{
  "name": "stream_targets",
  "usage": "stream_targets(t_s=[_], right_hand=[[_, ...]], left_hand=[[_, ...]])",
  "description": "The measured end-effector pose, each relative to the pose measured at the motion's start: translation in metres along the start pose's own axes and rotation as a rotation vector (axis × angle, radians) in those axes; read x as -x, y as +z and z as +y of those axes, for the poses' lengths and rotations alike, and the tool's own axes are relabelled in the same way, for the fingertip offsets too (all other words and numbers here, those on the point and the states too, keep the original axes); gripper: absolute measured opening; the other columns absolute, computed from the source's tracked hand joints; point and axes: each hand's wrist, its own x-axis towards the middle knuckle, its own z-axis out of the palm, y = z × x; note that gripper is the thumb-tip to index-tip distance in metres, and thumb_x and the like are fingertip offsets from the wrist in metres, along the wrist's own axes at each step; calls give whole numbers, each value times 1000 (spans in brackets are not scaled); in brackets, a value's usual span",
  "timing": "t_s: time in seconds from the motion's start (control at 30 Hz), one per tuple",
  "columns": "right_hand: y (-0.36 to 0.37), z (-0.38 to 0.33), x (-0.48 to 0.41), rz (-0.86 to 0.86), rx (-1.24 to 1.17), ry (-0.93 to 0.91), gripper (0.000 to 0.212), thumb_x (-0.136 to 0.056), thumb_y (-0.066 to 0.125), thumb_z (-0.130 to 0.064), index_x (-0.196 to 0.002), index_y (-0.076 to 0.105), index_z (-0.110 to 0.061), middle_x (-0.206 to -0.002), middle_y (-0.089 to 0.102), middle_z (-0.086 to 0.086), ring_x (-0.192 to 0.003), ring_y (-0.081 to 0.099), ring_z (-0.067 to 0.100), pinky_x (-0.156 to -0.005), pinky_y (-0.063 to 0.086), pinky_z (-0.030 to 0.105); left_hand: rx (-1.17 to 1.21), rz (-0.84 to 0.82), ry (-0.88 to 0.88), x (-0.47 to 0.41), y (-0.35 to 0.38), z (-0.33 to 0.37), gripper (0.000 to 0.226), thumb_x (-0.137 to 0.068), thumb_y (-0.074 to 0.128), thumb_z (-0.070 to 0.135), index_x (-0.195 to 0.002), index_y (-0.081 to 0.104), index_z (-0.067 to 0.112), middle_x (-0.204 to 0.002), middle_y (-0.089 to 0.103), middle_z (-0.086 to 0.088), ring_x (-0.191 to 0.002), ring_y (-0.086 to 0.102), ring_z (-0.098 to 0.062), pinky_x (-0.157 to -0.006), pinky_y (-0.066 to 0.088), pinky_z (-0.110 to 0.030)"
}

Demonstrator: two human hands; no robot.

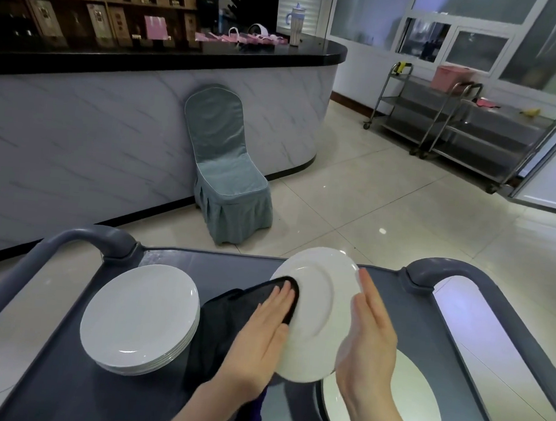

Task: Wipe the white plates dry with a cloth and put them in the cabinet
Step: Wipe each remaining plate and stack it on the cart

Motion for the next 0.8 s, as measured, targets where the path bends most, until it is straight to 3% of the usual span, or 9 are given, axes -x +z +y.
stream_targets(t_s=[0.13,0.2,0.37,0.53,0.6,0.67,0.8], right_hand=[[0,-2,0,32,43,-17,38,-103,46,-5,-120,69,-30,-124,68,-21,-119,61,0,-100,44,26],[-1,3,6,22,62,-1,39,-103,45,-5,-119,70,-31,-123,69,-21,-117,62,0,-99,44,27],[1,8,10,-30,77,29,37,-102,47,-4,-113,71,-29,-118,70,-24,-113,62,-8,-97,43,22],[-6,9,-2,49,120,3,36,-102,47,-5,-114,71,-28,-122,70,-18,-121,60,2,-107,42,29],[-11,11,-2,82,147,0,36,-102,46,-5,-118,71,-27,-125,69,-16,-123,59,4,-109,41,32],[-13,13,1,90,198,-4,37,-102,45,-6,-121,70,-27,-124,68,-20,-121,58,-3,-109,41,29],[-13,8,7,73,216,-25,38,-103,45,-5,-115,70,-32,-120,69,-26,-114,60,-9,-99,43,21]], left_hand=[[12,-9,185,20,23,14,54,-102,42,18,-153,29,28,-161,24,19,-150,20,-10,-123,15,-31],[58,-14,161,10,21,17,51,-102,39,27,-153,29,32,-160,24,21,-150,20,-7,-121,16,-25],[72,-23,-83,-16,-5,2,49,-105,33,33,-152,24,37,-159,17,29,-147,11,8,-124,16,-36],[105,47,-62,5,4,11,47,-99,37,27,-145,40,35,-153,32,31,-145,23,7,-122,22,-33],[55,37,59,19,15,22,45,-100,40,24,-144,43,33,-151,34,32,-144,27,3,-120,23,-26],[68,-10,132,25,23,27,45,-101,40,22,-146,41,28,-154,35,25,-146,27,-1,-119,23,-23],[80,-104,21,6,19,20,51,-103,35,27,-149,18,38,-160,14,25,-148,9,5,-123,13,-30]])
